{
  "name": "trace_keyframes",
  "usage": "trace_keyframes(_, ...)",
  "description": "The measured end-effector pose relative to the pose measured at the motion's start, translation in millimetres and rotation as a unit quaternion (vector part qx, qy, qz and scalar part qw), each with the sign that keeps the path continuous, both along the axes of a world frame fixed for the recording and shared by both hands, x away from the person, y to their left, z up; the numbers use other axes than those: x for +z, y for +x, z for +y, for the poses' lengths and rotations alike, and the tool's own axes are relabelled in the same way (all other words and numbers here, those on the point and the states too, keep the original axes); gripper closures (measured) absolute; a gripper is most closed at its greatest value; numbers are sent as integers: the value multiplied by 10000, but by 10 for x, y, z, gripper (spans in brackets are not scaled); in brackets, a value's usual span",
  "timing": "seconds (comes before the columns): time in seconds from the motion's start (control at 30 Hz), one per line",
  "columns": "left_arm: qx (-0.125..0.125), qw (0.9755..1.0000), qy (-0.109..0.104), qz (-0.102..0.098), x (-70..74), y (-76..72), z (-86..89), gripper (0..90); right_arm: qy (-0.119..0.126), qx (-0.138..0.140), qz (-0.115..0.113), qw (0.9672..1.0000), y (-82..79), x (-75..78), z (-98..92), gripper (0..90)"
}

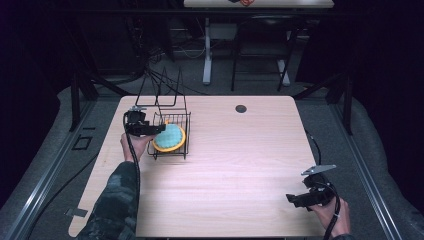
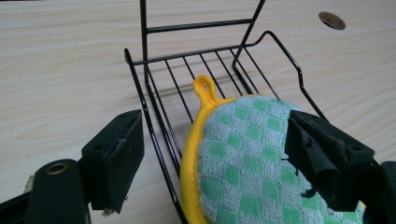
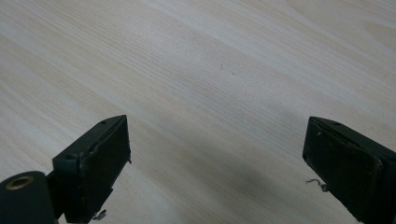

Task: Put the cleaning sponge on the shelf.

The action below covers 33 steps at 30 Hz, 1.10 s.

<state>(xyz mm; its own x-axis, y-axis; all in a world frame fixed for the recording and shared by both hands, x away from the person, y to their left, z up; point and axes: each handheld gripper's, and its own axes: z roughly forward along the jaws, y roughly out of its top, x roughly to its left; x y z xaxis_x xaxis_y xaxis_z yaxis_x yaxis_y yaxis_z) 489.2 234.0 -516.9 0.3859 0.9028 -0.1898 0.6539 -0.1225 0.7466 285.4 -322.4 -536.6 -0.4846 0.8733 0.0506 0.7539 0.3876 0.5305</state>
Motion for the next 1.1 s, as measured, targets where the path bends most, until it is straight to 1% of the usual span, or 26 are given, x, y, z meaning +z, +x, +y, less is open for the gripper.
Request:
trace_keyframes(0.07,-6,10000,15,33,-1,-15,7,172,43,-27,-16,10000,-3,2,1,71)
trace_keyframes(0.13,-46,9999,-9,161,-10,-66,21,159,31,-17,-2,10000,-6,10,-3,71)
trace_keyframes(0.17,-46,9999,-9,161,-10,-66,21,154,31,-17,-2,10000,-6,10,-3,71)
trace_keyframes(0.2,-102,9997,-20,237,0,-109,35,148,49,-20,-30,10000,-8,9,-4,71)
trace_keyframes(0.23,-102,9997,-20,237,0,-109,35,147,50,-16,-33,10000,-9,9,-5,71)
trace_keyframes(0.27,-54,9999,-35,153,19,-156,42,145,50,-20,-33,10000,-10,10,-5,71)
trace_keyframes(0.3,-42,9999,7,128,24,-180,35,145,49,-17,-36,10000,-10,11,-5,71)
trace_keyframes(0.37,-46,9999,12,113,23,-203,33,138,34,-12,-18,10000,-11,16,-5,71)
trace_keyframes(0.4,-30,9999,54,128,19,-249,34,134,29,3,-12,10000,-12,21,-2,71)
trace_keyframes(0.47,-17,9999,-28,147,24,-274,69,121,20,4,-18,10000,-13,22,2,71)
trace_keyframes(0.5,-17,9999,-28,147,24,-274,69,117,24,3,-32,10000,-14,22,5,71)
trace_keyframes(0.53,45,10000,-44,60,43,-309,99,114,29,1,-37,10000,-15,23,6,71)
trace_keyframes(0.6,52,10000,31,12,60,-356,112,115,44,-3,-35,10000,-17,25,7,71)
trace_keyframes(0.63,52,10000,31,12,60,-356,112,114,55,-7,-55,10000,-16,23,7,71)
trace_keyframes(0.67,76,10000,38,-26,72,-406,117,111,57,-8,-55,10000,-16,25,7,71)
trace_keyframes(0.8,78,9998,175,-35,143,-520,87,83,52,-11,-67,10000,-18,27,9,71)
trace_keyframes(0.87,64,9997,209,-109,196,-598,46,71,52,-3,-65,10000,-16,26,8,71)
trace_keyframes(0.93,14,9996,235,-152,228,-678,13,64,51,-3,-64,10000,-16,26,7,71)
trace_keyframes(1.0,-23,9993,332,-175,240,-751,-25,59,63,-14,-62,10000,-18,28,9,71)
trace_keyframes(1.03,-23,9993,332,-175,240,-751,-25,53,63,-14,-62,10000,-18,28,9,71)
trace_keyframes(1.07,-98,9990,405,-158,244,-820,-49,47,49,2,-73,10000,-20,29,7,71)
trace_keyframes(1.1,-134,9986,496,-143,245,-851,-66,43,37,5,-59,10000,-21,33,6,71)
